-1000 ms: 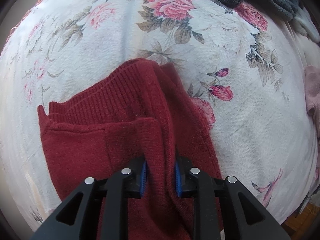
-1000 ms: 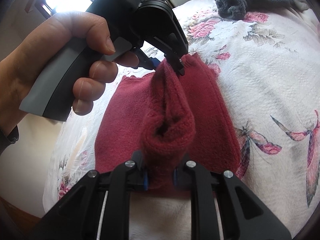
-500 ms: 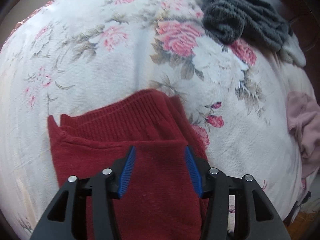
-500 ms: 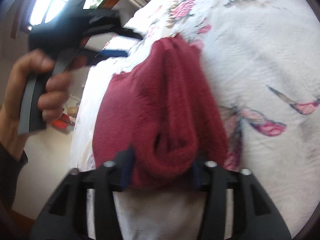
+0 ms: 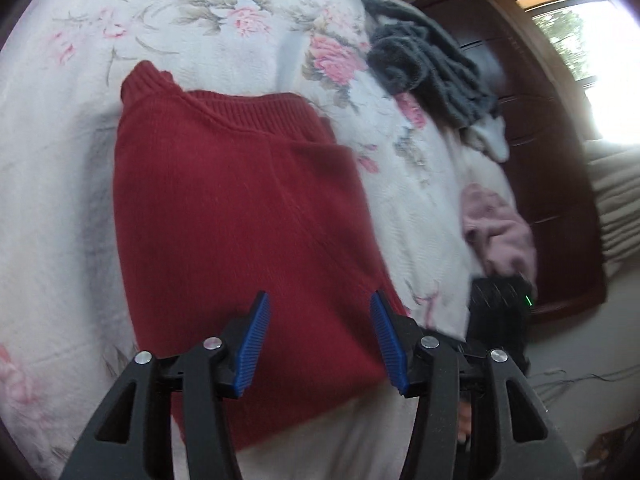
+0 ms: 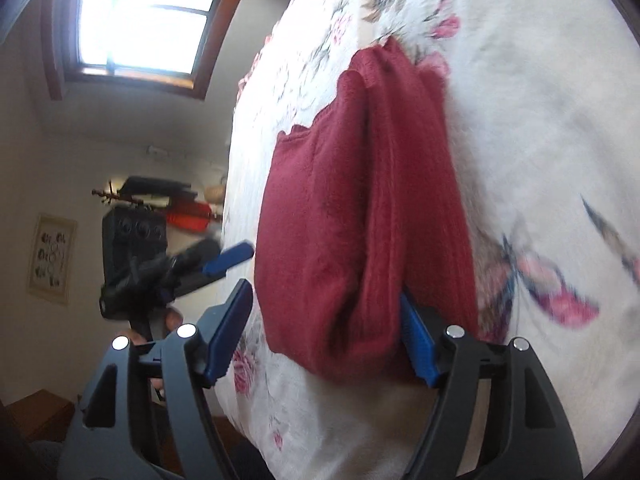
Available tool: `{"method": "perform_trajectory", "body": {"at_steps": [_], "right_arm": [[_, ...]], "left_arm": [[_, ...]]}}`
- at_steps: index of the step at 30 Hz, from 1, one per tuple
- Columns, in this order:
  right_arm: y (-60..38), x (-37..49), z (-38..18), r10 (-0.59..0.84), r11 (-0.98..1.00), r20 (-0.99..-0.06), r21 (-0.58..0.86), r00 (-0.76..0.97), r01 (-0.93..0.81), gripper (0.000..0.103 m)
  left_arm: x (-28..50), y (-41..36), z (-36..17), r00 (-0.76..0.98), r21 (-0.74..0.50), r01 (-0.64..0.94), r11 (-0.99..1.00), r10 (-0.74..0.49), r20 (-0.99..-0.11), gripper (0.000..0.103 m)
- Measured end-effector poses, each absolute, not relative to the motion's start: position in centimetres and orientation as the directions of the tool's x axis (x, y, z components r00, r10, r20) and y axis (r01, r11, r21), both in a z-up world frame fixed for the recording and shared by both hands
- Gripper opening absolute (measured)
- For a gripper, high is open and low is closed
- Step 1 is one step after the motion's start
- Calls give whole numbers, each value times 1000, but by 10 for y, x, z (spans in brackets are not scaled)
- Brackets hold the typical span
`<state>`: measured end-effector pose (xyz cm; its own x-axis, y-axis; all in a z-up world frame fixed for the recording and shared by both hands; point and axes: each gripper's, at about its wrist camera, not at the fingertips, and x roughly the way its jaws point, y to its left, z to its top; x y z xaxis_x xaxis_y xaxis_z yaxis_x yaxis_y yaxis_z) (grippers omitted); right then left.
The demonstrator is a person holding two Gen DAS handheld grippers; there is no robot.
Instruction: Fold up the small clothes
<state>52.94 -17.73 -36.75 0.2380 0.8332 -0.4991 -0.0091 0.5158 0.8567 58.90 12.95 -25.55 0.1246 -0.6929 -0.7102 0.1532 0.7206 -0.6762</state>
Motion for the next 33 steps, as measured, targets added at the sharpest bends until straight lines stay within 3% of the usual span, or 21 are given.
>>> {"method": "perform_trajectory", "body": {"at_steps": [6,8,9,12,17,23,26,29,31,33], "right_arm": [[-148,610,-377,842,533,-534,845,71,31,66],[-139,620,-384,802,594,-596,803,42,52,42],[-137,621,-383,778,625,-627,779,47,50,21],[-151,606,-358,740,664,-656,748,147,-5,14],[-172,582,-378,687,708,-703,705,186,51,13],[-172,582,-364,710,677,-659,736,248,14,13],[-173,587,-381,667,717,-705,695,240,47,13],[-180,592,-391,700,686,-682,724,210,66,24],[-190,595,-372,674,705,-693,707,256,60,44],[-198,604,-354,645,720,-693,692,322,46,48]], "left_arm": [[567,153,-264,144,-739,93,667,-744,-653,53],[562,158,-262,153,-749,79,658,-750,-643,53],[561,161,-261,156,-752,75,655,-752,-640,53],[557,163,-256,156,-753,89,652,-755,-636,52],[550,158,-264,140,-759,92,645,-763,-631,52],[541,155,-267,132,-795,103,598,-800,-586,51],[540,150,-275,112,-798,99,595,-803,-585,52],[539,140,-302,48,-773,64,632,-775,-630,52],[535,138,-313,23,-769,65,636,-771,-636,52],[531,139,-313,31,-774,80,628,-778,-627,52]]}}
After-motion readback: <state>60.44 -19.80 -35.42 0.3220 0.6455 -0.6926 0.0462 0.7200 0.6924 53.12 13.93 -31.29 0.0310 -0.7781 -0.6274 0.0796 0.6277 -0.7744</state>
